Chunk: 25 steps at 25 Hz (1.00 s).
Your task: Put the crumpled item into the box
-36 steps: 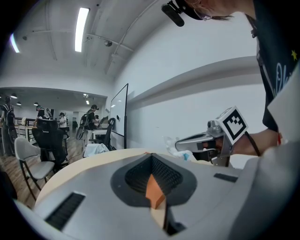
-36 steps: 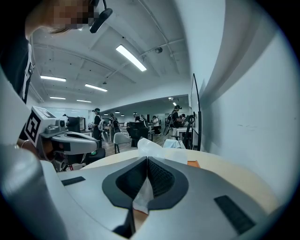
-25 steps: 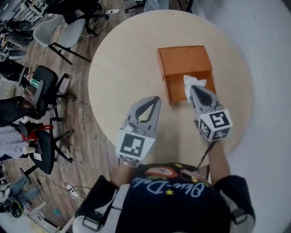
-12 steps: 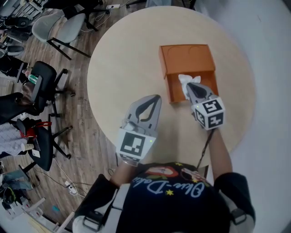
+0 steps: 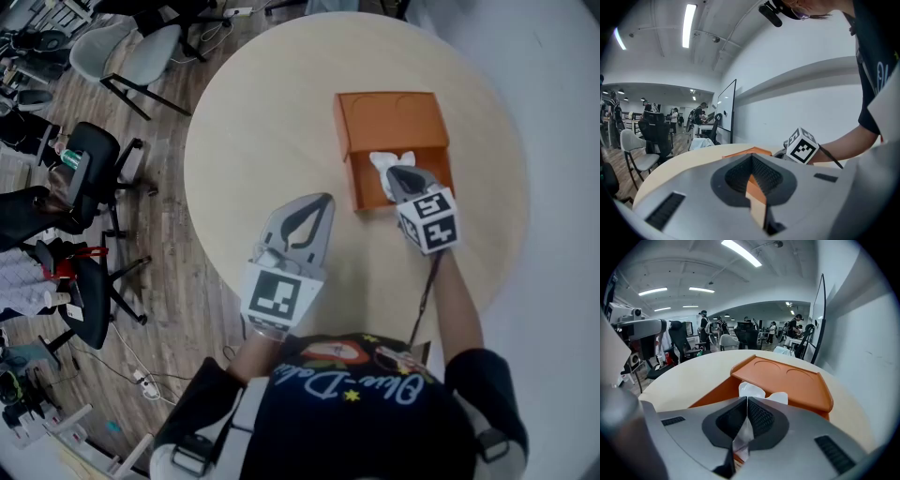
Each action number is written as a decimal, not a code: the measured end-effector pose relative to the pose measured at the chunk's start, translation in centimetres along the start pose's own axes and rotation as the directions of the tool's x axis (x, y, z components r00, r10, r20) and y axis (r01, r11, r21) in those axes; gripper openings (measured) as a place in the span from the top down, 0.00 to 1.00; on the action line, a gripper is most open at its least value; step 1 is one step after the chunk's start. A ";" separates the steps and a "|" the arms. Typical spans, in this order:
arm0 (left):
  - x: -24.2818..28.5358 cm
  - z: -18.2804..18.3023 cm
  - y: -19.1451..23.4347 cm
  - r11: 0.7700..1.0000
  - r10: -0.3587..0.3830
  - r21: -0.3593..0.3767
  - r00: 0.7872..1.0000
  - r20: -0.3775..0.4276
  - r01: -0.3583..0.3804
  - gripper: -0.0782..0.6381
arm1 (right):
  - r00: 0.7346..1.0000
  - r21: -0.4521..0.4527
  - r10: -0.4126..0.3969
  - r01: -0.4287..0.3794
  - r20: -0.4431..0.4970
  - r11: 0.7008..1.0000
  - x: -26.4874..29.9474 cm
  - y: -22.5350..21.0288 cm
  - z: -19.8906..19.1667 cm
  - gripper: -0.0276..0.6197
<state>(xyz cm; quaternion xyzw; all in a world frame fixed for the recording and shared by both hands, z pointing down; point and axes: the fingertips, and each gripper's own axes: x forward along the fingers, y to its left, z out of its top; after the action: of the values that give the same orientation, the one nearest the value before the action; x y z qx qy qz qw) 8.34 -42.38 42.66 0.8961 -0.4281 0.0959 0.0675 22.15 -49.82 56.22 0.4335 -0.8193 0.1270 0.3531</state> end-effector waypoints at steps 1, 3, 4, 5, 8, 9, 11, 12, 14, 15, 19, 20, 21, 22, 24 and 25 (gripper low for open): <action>-0.1 0.1 0.1 1.000 0.002 0.000 1.000 0.001 -0.002 0.90 | 1.000 -0.011 -0.002 0.002 -0.012 1.000 0.1 0.0 -0.1 0.96; -0.2 0.2 0.3 1.000 0.004 -0.002 1.000 0.003 -0.004 0.90 | 1.000 -0.033 0.000 -0.001 -0.031 0.999 0.5 0.1 -0.1 0.96; -0.3 0.2 0.4 1.000 0.005 -0.003 1.000 0.004 -0.005 0.90 | 0.999 -0.043 0.002 -0.004 -0.039 0.999 0.7 0.1 -0.2 0.96; -0.3 0.2 0.5 1.000 0.006 -0.005 1.000 0.007 -0.005 0.90 | 0.999 -0.049 0.004 -0.006 -0.044 0.999 0.8 0.2 -0.3 0.96; -0.5 0.1 0.5 1.000 0.005 -0.009 1.000 0.009 -0.005 0.90 | 0.999 -0.054 0.011 -0.013 -0.047 0.998 0.9 0.5 -0.3 0.96; -0.5 0.2 0.4 1.000 0.004 -0.009 1.000 0.009 -0.004 0.90 | 0.999 -0.052 0.014 -0.016 -0.047 0.999 0.9 0.6 -0.2 0.96; -0.6 0.3 0.3 1.000 0.002 -0.007 1.000 0.012 -0.002 0.90 | 0.999 -0.040 0.015 -0.017 -0.050 0.999 0.7 0.7 -0.1 0.95; -0.6 0.4 0.3 1.000 0.003 -0.007 1.000 0.015 -0.003 0.90 | 0.999 -0.038 0.011 -0.013 -0.049 0.999 0.6 0.6 -0.2 0.95; -0.8 0.6 0.1 1.000 0.006 -0.005 1.000 0.018 -0.006 0.90 | 0.999 -0.034 0.004 -0.006 -0.044 0.999 0.5 0.3 -0.4 0.95; -0.9 0.6 0.1 1.000 0.009 -0.004 1.000 0.018 -0.009 0.90 | 0.999 -0.028 0.001 -0.003 -0.042 1.000 0.4 0.1 -0.4 0.95; -1.5 0.5 0.4 1.000 0.025 -0.001 0.999 0.022 -0.025 0.90 | 1.000 0.016 0.004 -0.004 -0.007 1.000 -0.5 0.4 -0.1 0.96; -1.6 0.5 0.4 1.000 0.027 0.000 0.999 0.023 -0.027 0.90 | 1.000 0.026 0.004 -0.004 0.011 1.000 -0.9 0.5 0.1 0.96; -1.7 0.5 0.3 1.000 0.028 0.000 0.999 0.026 -0.028 0.90 | 1.000 0.035 0.000 -0.001 0.029 0.999 -1.4 0.6 0.4 0.96; -1.9 0.5 0.2 1.000 0.027 -0.001 0.999 0.028 -0.027 0.90 | 0.999 0.042 -0.006 0.004 0.046 0.999 -1.9 0.7 0.6 0.96; -2.2 0.7 -0.1 1.000 0.022 -0.001 0.999 0.031 -0.022 0.90 | 0.997 0.062 -0.020 0.015 0.079 0.998 -3.2 1.2 1.0 0.96; -2.4 0.7 -0.3 1.000 0.019 -0.001 0.999 0.031 -0.019 0.90 | 0.995 0.080 -0.025 0.017 0.100 0.997 -4.0 1.4 1.3 0.96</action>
<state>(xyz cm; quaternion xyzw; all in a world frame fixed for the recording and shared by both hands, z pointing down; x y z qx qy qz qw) 7.20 -40.54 41.38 0.8933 -0.4377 0.0824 0.0600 21.94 -47.18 52.73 0.4614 -0.8259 0.1334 0.2952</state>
